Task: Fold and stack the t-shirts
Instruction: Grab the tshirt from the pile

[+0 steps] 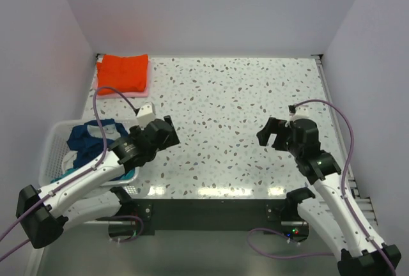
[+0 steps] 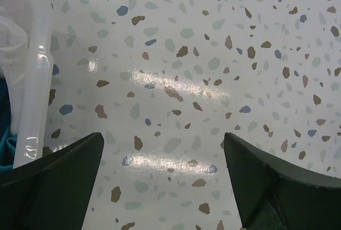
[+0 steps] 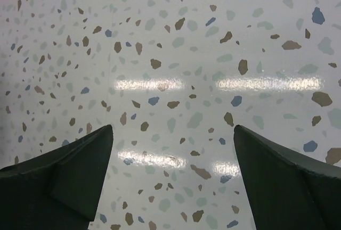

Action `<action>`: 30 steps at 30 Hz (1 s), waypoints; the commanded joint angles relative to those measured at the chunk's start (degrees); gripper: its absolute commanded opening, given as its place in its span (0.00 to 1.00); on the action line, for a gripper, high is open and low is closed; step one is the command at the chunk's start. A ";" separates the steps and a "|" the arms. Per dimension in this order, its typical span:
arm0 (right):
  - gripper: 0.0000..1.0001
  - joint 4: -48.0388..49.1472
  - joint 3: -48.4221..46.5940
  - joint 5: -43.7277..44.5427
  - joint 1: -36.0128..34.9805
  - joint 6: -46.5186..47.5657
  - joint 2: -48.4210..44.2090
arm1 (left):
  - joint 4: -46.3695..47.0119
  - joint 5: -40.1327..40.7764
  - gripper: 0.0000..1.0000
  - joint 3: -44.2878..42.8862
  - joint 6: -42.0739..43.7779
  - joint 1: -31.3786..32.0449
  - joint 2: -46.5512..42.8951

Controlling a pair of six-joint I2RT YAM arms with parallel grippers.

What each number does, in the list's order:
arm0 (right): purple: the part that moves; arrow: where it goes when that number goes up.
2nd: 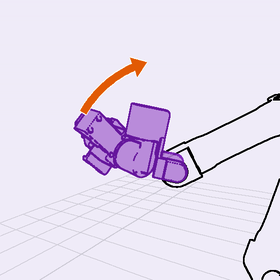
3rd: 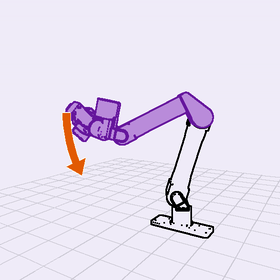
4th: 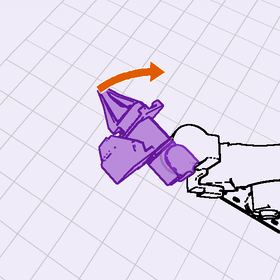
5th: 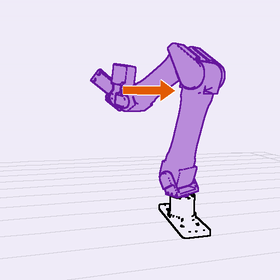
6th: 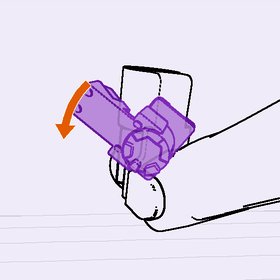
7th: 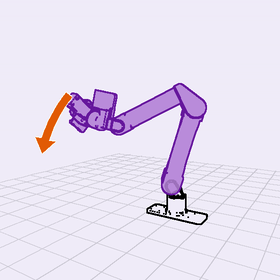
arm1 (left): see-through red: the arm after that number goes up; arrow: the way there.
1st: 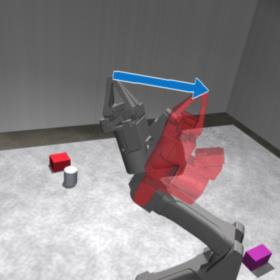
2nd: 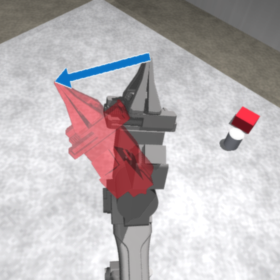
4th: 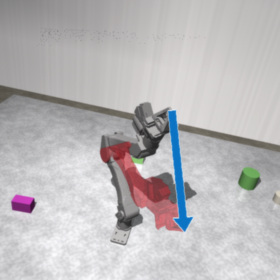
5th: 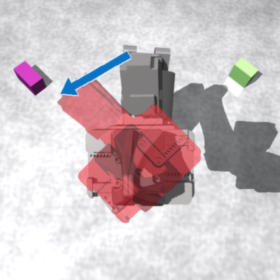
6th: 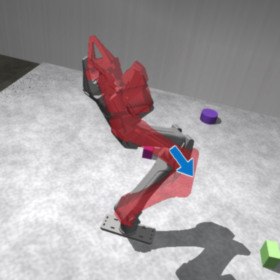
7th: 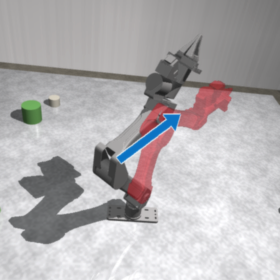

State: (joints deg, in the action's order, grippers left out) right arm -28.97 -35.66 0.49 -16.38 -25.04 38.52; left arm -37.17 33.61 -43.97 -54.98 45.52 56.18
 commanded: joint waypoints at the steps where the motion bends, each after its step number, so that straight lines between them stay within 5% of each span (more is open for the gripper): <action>1: 0.99 4.00 0.67 -0.32 0.12 1.75 -1.96 | 0.15 2.17 1.00 -2.35 -0.74 0.27 0.59; 6: 0.99 1.38 -1.08 2.49 0.03 1.57 -0.21 | 4.21 -0.04 1.00 -2.96 3.39 0.27 0.24; 15: 0.99 1.99 -2.13 1.53 0.03 1.57 2.61 | -19.60 16.57 1.00 -13.16 -13.91 -1.30 2.26; 19: 0.99 3.83 -0.82 -0.40 0.03 2.19 1.21 | -20.41 12.81 1.00 -14.66 -10.95 -12.69 1.74; 30: 0.99 4.18 0.76 -2.34 0.03 2.36 -0.55 | -17.77 11.13 0.99 -14.57 -6.81 -31.27 7.35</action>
State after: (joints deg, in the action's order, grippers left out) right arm -27.51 -35.59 -0.14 -16.38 -23.51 39.27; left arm -55.18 43.64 -56.80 -62.76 18.00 61.23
